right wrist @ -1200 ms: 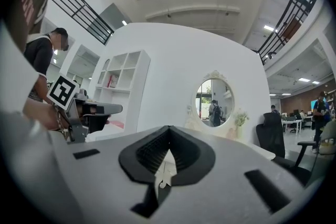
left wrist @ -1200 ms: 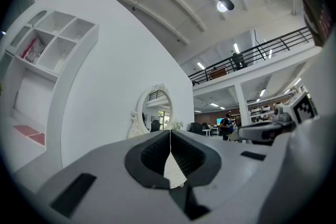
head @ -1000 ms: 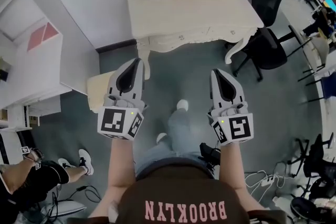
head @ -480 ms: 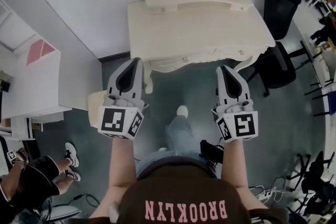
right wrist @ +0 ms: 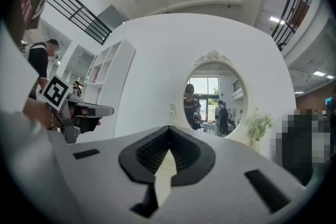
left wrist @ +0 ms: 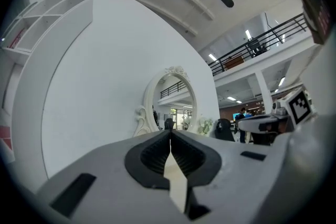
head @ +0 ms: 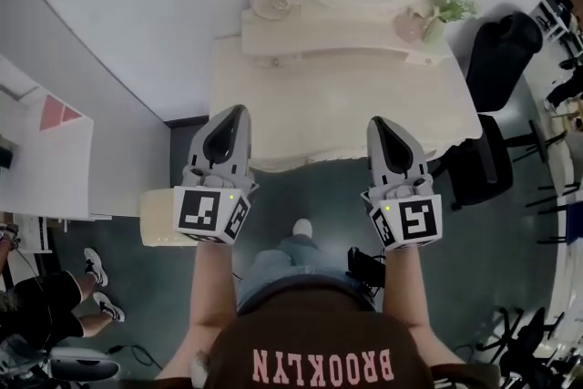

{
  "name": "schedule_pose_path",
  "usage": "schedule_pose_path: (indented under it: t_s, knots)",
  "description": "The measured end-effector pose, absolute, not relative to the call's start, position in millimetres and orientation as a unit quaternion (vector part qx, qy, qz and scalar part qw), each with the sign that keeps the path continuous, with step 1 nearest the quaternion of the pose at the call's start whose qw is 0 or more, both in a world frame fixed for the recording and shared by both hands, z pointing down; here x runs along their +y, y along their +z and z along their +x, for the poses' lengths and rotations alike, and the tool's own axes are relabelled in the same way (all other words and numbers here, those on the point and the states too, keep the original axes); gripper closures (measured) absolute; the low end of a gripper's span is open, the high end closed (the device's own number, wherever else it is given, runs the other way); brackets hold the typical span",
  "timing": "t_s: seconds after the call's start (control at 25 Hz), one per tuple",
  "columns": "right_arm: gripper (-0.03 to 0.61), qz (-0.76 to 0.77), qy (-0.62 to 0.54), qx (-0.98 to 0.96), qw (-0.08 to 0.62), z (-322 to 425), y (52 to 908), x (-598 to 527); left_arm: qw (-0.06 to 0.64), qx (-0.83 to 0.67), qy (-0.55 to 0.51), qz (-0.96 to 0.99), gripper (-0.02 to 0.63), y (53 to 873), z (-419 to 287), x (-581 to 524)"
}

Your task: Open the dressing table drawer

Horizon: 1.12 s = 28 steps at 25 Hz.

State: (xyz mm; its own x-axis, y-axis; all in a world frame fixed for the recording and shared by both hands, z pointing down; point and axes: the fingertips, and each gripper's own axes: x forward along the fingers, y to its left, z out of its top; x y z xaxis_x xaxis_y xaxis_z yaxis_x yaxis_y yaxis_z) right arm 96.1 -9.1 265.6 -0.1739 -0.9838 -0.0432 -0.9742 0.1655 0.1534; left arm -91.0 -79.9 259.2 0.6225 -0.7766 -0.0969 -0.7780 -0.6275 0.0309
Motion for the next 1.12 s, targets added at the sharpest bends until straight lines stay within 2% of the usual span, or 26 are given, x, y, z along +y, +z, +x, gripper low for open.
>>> schedule_pose_path:
  t_s: [0.64,1.12]
  knots:
    - [0.588,0.629,-0.026,-0.775,0.054,154,306,-110,-0.039,0.436,-0.002,-0.899,0.607,328,-32,-181]
    - [0.588,0.641,0.016,-0.764,0.074,188,343,-215,-0.087,0.443,-0.027,-0.892,0.606,382,-15,-282]
